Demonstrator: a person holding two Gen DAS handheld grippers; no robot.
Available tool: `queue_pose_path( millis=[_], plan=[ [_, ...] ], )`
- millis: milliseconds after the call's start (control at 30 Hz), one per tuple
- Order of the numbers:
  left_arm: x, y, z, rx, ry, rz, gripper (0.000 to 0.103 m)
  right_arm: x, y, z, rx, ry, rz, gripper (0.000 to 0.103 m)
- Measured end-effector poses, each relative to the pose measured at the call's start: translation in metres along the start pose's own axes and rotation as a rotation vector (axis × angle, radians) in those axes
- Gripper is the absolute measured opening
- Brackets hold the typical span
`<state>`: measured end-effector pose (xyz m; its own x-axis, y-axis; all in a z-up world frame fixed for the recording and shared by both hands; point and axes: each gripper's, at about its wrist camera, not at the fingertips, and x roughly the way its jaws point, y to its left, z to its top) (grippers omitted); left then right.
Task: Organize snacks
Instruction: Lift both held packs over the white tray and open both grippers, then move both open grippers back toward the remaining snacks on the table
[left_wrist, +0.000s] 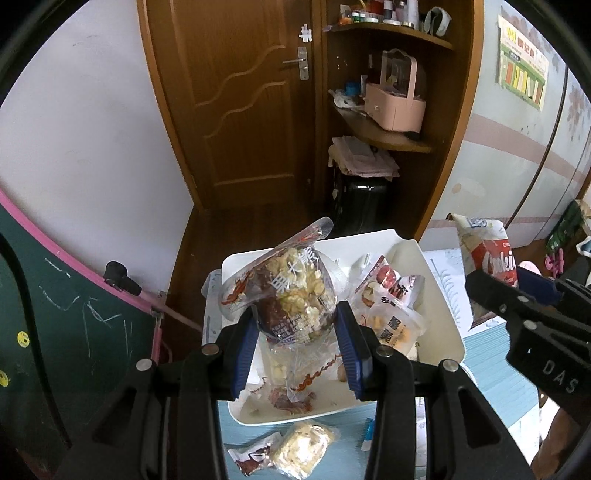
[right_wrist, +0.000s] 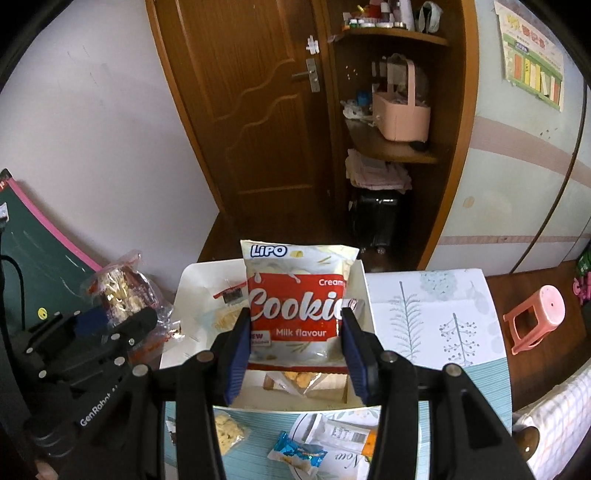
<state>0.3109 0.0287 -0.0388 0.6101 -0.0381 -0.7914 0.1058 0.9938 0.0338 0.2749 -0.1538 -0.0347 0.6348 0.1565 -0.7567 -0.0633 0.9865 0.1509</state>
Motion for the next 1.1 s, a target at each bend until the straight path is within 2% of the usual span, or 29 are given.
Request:
queue_pose_path(
  millis=[133,167,200,267,400,567,1100],
  plan=[
    [0.014,-0.003,0.000,0.017,0.019,0.014,0.043,0.014,0.004,-0.001,-0.008,0.031,-0.006,0.048],
    [0.016,-0.005,0.000,0.024,0.021,0.019,0.055,0.019,0.005,-0.001,-0.010,0.042,-0.003,0.048],
    [0.019,-0.007,0.000,0.038,0.027,0.027,0.080,0.022,0.005,-0.001,-0.013,0.047,-0.001,0.048],
    [0.028,-0.008,-0.002,0.058,0.044,0.097,0.095,0.033,0.006,-0.004,-0.027,0.073,0.000,0.051],
    [0.041,-0.004,-0.009,0.053,0.095,0.074,0.096,0.052,0.000,-0.012,-0.020,0.126,-0.027,0.056],
    [0.044,-0.003,-0.015,0.048,0.105,0.067,0.096,0.065,-0.008,-0.024,0.001,0.169,-0.015,0.057],
    [0.014,-0.010,-0.028,0.033,0.082,0.049,0.096,0.038,-0.018,-0.037,0.017,0.162,0.003,0.057]
  ],
)
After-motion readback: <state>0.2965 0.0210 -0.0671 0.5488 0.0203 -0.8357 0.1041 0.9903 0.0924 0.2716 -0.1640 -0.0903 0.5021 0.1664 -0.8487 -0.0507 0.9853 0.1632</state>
